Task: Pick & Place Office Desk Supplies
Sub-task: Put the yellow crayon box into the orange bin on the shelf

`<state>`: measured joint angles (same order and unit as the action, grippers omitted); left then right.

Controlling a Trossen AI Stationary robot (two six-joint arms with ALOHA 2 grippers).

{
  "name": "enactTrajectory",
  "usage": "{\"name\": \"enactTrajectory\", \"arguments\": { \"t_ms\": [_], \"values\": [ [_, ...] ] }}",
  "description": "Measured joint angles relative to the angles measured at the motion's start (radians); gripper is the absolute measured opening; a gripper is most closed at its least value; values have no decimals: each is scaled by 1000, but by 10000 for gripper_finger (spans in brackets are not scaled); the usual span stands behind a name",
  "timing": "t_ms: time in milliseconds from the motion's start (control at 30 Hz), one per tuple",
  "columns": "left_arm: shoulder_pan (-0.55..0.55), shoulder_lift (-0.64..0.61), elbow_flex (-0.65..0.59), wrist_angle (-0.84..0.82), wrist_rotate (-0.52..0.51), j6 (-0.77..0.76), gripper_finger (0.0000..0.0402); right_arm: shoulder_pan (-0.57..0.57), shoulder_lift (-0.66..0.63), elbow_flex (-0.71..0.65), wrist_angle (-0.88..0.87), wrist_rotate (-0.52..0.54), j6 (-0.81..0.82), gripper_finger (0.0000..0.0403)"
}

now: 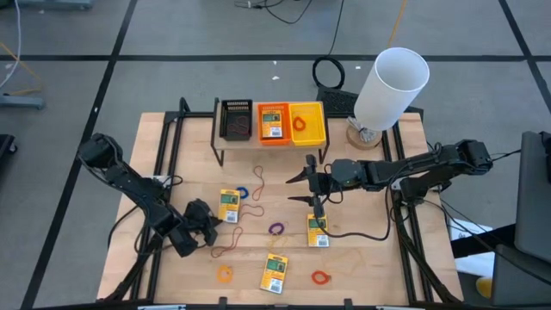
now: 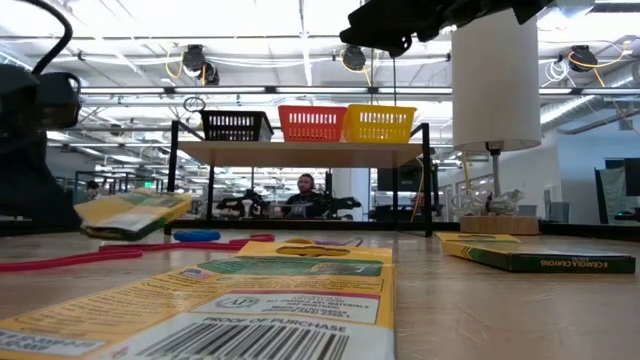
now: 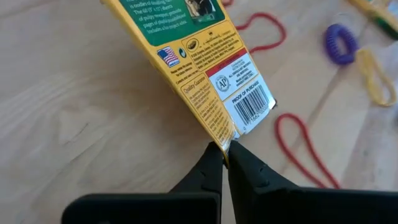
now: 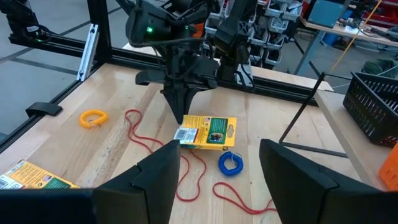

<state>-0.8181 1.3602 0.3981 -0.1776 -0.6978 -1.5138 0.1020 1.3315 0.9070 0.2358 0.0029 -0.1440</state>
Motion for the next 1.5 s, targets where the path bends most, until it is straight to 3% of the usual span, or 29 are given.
{"name": "enactTrajectory", "arguments": {
  "t_ms": [467, 600, 833, 1133, 1333, 1500],
  "values": [
    [3, 0, 0, 295, -165, 286, 0, 0, 0, 0, -1, 0, -17, 210],
    [46, -10, 1, 399, -165, 388, 0, 0, 0, 0, -1, 0, -10, 210],
    [192, -89, 2, 559, -92, 700, 0, 0, 0, 0, -1, 0, -10, 210],
    [420, -268, 2, 572, -29, 1018, 0, 11, 0, 0, -1, 30, -57, 210],
    [593, -354, 39, 568, 107, 1150, 0, 11, 0, 0, -1, 28, -58, 210],
    [724, -357, 177, 472, 250, 1261, 0, 11, 0, 0, -1, 27, -22, 210]
  ]
}}
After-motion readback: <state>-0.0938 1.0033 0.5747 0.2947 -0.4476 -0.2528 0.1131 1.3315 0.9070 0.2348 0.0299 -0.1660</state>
